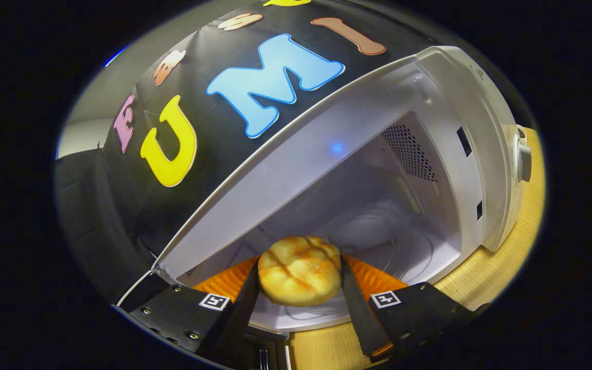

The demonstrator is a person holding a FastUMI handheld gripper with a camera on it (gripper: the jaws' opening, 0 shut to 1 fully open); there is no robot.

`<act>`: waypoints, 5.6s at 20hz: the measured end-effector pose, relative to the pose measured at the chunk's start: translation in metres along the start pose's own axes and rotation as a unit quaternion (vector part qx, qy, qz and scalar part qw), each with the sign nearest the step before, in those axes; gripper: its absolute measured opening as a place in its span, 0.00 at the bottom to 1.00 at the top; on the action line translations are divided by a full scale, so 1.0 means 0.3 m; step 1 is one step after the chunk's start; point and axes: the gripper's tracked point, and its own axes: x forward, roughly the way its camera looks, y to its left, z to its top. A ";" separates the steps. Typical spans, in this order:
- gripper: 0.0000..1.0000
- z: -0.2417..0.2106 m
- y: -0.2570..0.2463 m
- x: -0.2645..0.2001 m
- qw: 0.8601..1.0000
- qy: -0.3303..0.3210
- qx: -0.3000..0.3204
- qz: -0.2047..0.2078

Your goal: Open the microwave, put the food inside, and close the microwave door.

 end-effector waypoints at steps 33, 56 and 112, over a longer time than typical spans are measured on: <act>0.96 -0.055 0.012 0.023 1.000 0.016 -0.019 0.006; 0.95 -0.087 0.591 -1.202 0.911 -0.045 -0.219 0.345; 0.03 0.082 -0.038 -0.539 0.943 -0.049 -0.322 0.059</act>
